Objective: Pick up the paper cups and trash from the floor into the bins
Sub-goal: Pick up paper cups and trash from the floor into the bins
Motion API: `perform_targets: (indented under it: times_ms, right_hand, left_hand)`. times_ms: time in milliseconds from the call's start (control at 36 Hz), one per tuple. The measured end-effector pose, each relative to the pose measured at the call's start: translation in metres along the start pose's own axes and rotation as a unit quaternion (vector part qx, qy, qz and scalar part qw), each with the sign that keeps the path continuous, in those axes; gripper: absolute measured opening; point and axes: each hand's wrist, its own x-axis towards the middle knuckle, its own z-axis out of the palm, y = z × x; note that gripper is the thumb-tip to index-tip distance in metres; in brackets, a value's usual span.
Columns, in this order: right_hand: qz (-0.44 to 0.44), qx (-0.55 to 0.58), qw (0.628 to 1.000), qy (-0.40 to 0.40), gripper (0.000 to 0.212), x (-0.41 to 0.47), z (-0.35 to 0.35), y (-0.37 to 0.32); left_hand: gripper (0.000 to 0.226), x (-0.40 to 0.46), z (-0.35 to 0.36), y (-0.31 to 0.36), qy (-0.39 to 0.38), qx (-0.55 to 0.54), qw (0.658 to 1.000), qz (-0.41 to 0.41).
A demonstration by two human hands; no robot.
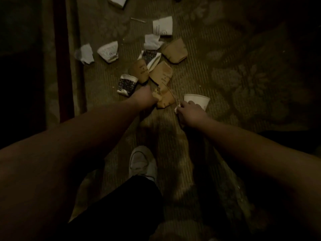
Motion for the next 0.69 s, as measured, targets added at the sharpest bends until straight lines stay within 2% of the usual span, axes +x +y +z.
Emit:
perform_targets:
  times_ms: [111,222,361,472,583,694]
  right_hand:
    - [-0.024,0.0,1.0,0.018,0.032,0.001,0.008,0.001]
    - [-0.01,0.094,0.994,0.049,0.033,-0.001,-0.004,0.007]
    - [0.108,0.236,0.96,0.105,0.032,-0.013,-0.033,0.032]
    - [0.202,0.32,0.925,0.045,0.037,-0.016,-0.042,0.06]
    - [0.228,0.376,0.897,-0.044,0.026,-0.015,-0.042,0.06]
    - [0.256,0.393,0.883,-0.005,0.03,-0.008,-0.033,0.052]
  left_hand:
    - [0.059,0.011,0.013,-0.002,0.017,-0.047,0.998,-0.029]
    - [0.062,0.016,0.022,0.003,0.03,-0.119,0.989,-0.078]
    - [0.061,0.022,0.028,0.006,0.03,-0.176,0.98,-0.09]
    - [0.052,0.019,0.031,0.007,0.03,-0.195,0.977,-0.085]
    - [0.048,0.02,0.038,0.004,0.026,-0.22,0.971,-0.092]
    - [0.044,0.017,0.049,-0.002,0.015,-0.275,0.956,-0.104]
